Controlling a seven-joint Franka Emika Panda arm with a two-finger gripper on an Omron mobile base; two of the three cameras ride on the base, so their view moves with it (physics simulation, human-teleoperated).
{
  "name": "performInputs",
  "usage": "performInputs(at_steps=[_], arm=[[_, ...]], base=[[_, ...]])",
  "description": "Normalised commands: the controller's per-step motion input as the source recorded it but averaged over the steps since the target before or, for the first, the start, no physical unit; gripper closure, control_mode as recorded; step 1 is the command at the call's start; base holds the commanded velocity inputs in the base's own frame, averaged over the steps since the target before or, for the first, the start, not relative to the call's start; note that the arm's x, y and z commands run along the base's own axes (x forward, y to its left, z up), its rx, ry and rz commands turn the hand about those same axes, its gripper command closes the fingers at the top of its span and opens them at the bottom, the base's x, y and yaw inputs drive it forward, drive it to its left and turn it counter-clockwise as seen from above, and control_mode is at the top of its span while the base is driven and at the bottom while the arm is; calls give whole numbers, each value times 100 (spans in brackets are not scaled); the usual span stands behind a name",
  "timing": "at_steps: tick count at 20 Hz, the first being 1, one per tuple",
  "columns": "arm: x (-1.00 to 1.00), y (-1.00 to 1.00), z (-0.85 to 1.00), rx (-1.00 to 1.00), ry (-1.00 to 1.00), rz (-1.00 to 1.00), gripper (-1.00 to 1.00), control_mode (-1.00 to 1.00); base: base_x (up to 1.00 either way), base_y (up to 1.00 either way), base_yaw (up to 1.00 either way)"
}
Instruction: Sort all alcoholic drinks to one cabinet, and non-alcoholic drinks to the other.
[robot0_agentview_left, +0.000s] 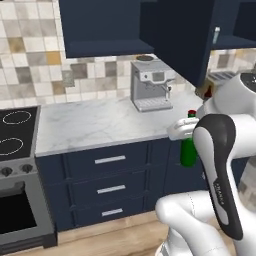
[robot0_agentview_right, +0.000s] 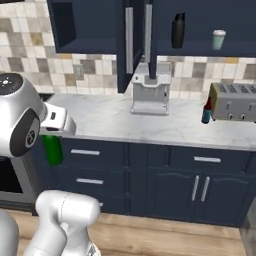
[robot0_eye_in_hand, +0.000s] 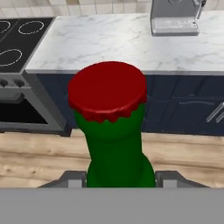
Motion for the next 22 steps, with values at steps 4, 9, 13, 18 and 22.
performInputs(at_steps=[4, 9, 13, 18, 22], arm=[[0, 0, 0, 0, 0, 0, 100, 100], [0, 0, 0, 0, 0, 0, 100, 100], [0, 0, 0, 0, 0, 0, 100, 100], [0, 0, 0, 0, 0, 0, 100, 100], [0, 0, 0, 0, 0, 0, 100, 100]], base=[[39, 45, -16], [42, 45, -13], [52, 35, -8], [61, 17, -2], [59, 13, -1]])
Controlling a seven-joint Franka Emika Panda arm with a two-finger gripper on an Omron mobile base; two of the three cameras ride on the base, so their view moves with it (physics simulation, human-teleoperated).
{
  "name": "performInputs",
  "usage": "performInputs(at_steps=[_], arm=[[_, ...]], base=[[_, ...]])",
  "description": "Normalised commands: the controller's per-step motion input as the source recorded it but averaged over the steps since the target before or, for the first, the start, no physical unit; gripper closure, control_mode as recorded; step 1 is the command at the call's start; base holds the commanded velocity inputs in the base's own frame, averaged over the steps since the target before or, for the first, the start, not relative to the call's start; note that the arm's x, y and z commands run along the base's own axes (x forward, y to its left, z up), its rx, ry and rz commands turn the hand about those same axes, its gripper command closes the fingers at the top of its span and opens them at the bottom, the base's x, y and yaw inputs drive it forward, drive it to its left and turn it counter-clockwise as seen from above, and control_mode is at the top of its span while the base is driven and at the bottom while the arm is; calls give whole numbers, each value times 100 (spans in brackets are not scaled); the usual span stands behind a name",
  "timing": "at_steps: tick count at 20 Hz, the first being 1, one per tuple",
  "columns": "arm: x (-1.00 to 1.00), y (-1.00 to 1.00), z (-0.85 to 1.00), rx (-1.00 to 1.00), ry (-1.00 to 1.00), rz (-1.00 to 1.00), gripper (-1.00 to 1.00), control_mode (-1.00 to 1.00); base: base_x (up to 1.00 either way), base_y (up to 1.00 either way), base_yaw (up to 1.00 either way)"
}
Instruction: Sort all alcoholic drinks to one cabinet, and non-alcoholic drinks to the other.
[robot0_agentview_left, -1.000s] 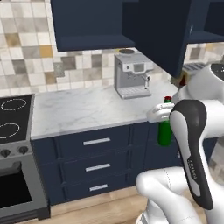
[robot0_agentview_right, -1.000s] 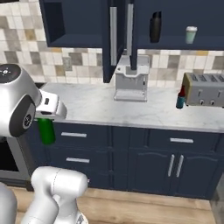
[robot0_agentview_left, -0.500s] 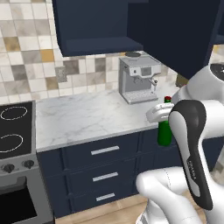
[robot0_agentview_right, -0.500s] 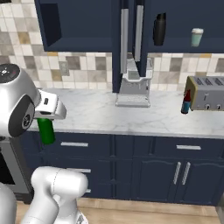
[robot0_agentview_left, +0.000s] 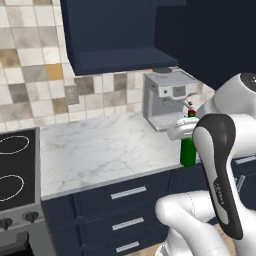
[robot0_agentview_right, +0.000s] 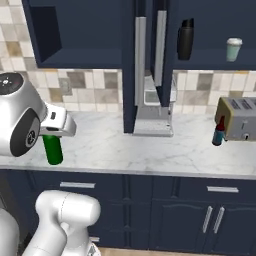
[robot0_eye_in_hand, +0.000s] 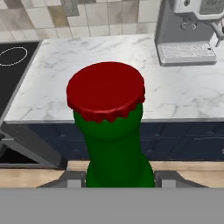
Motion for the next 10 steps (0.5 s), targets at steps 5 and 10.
performInputs(at_steps=[5, 10], arm=[[0, 0, 0, 0, 0, 0, 100, 100], [0, 0, 0, 0, 0, 0, 100, 100]], base=[[56, 2, 3], [59, 0, 21]])
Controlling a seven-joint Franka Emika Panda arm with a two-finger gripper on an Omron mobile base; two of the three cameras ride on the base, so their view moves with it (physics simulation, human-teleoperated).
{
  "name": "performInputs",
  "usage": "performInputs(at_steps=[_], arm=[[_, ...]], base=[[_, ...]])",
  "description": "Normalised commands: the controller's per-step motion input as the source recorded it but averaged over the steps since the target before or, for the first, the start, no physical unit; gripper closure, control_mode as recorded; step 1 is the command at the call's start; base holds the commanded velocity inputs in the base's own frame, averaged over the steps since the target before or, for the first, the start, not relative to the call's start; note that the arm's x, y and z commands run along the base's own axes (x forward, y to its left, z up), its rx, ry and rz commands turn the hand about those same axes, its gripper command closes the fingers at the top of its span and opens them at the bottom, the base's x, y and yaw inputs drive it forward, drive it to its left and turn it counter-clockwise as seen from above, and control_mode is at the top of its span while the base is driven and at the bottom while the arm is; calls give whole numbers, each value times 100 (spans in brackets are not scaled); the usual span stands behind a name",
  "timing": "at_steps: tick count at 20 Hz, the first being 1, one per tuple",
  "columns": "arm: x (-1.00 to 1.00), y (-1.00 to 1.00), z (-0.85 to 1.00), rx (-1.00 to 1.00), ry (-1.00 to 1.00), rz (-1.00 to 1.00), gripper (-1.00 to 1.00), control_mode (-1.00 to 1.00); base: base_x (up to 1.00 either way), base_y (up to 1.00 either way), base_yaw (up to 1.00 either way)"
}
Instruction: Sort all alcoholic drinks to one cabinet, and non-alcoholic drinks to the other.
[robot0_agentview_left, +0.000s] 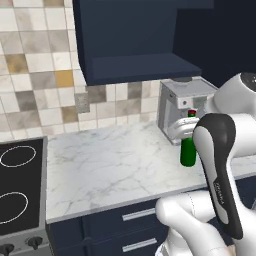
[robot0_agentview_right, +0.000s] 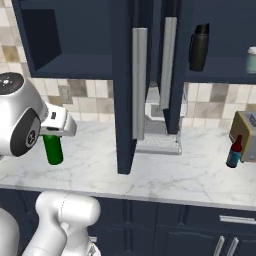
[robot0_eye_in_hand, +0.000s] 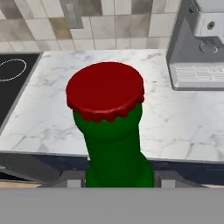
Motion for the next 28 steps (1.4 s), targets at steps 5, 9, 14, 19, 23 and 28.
performInputs(at_steps=[5, 9, 14, 19, 23, 28], arm=[[0, 0, 0, 0, 0, 0, 100, 100], [0, 0, 0, 0, 0, 0, 100, 100], [12, 10, 4, 0, 2, 0, 100, -100], [1, 7, 25, 0, -5, -14, 100, -100], [1, 1, 40, -2, -10, -23, 100, -100], [18, -1, 45, -1, -12, -22, 100, -100]], base=[[59, 2, 22], [47, 13, 9], [16, 8, 1], [0, 0, 0], [0, 0, 0], [0, 0, 0]])
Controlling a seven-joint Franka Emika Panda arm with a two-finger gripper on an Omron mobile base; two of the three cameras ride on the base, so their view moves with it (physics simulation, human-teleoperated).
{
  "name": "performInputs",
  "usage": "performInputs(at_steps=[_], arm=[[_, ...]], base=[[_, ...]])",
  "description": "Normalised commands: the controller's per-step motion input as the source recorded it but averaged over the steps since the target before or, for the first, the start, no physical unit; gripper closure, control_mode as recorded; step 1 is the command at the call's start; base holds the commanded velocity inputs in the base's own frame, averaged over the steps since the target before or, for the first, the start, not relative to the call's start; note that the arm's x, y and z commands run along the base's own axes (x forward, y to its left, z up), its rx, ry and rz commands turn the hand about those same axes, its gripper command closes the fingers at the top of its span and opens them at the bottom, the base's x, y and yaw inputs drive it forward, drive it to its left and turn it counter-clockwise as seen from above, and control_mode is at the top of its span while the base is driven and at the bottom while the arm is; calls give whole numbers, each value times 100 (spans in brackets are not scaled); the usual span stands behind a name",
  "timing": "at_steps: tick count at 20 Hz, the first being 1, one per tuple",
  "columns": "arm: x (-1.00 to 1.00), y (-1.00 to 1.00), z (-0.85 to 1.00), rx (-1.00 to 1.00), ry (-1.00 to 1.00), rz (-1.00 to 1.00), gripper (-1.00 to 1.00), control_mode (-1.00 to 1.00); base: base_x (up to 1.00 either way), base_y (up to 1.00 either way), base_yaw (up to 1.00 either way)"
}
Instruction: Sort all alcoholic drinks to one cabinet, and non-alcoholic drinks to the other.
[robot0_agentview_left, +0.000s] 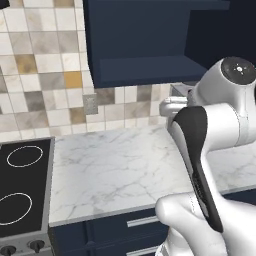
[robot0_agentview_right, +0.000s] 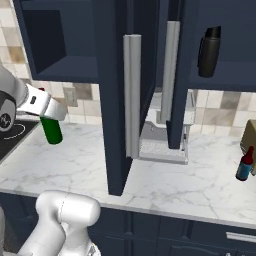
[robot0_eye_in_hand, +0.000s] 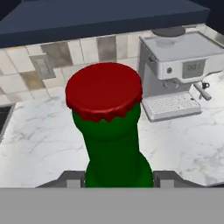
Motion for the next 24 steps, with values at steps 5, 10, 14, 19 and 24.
performInputs(at_steps=[5, 10, 14, 19, 24], arm=[[22, -20, 43, 0, -14, -13, 100, -100], [22, -27, 36, 0, -12, -8, 100, -100], [23, -23, 25, 0, -14, 0, 100, -100], [26, -12, 28, 0, -14, 0, 100, -100], [32, -4, 29, 0, -9, 0, 100, -100]], base=[[0, 0, 0], [0, 0, 0], [0, 0, 0], [0, 0, 0], [0, 0, 0]])
